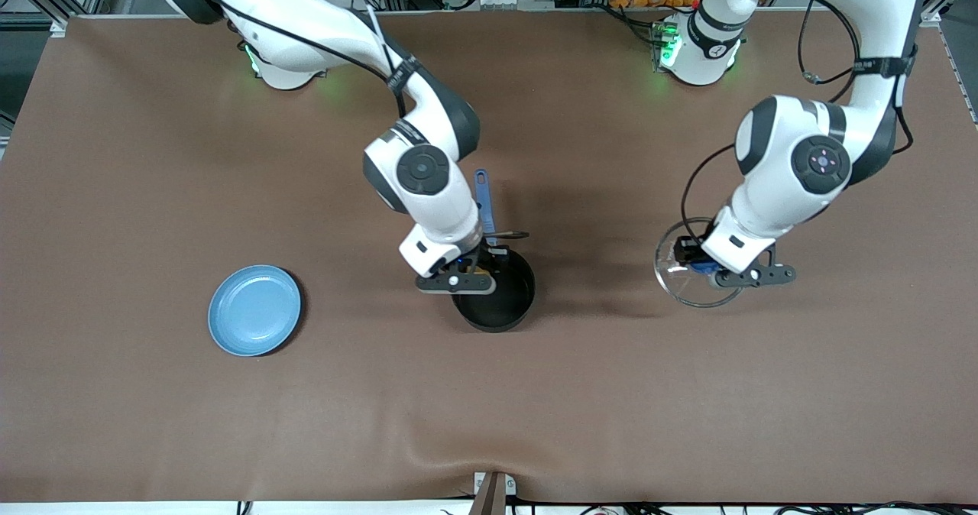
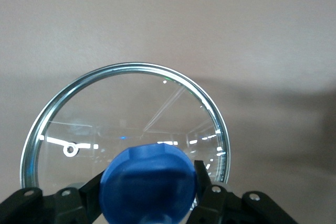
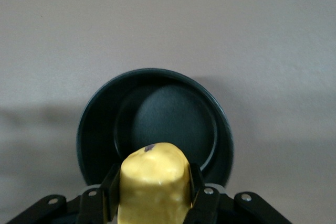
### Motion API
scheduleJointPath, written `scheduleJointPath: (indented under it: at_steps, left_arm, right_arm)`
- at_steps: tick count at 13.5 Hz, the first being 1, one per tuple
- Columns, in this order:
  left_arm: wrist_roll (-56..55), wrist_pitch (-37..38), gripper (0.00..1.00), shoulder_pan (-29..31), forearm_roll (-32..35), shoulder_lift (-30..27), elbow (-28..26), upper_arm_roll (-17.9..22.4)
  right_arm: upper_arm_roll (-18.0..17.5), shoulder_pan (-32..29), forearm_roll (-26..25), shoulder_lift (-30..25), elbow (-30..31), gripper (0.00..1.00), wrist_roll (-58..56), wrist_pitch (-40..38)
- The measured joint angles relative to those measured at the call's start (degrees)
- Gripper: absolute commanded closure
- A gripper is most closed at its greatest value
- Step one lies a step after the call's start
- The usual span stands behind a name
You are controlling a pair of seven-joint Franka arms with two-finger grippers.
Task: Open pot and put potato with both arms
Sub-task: 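Lift the glass lid off the pot with the left gripper, then move the potato over the pot while the left gripper lowers the lid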
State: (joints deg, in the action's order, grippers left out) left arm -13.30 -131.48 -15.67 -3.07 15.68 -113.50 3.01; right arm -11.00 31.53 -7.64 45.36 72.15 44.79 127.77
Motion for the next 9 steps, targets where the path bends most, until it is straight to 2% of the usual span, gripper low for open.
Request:
scheduleJointPath:
  at_steps: [6,7,9]
  left_arm:
    - [5.2,-10.8,1.0,1.1,-1.0,10.2,-0.1,-0.2]
    - [5.7,-11.6,0.92,1.3,-1.0,11.1,-0.1,-0.2]
    - [6.8,-12.5,0.37,1.9,-1.0,12.0,0.0,-0.2]
  right_arm:
    - [0.3,1.1,-1.8,7.3,-4.0,1.0,-0.2,6.3]
    - [0.3,1.3,-1.9,7.9,-4.2,1.0,-0.2,6.5]
    - [0.3,1.4,-1.9,8.9,-4.5,1.0,-0.2,7.2]
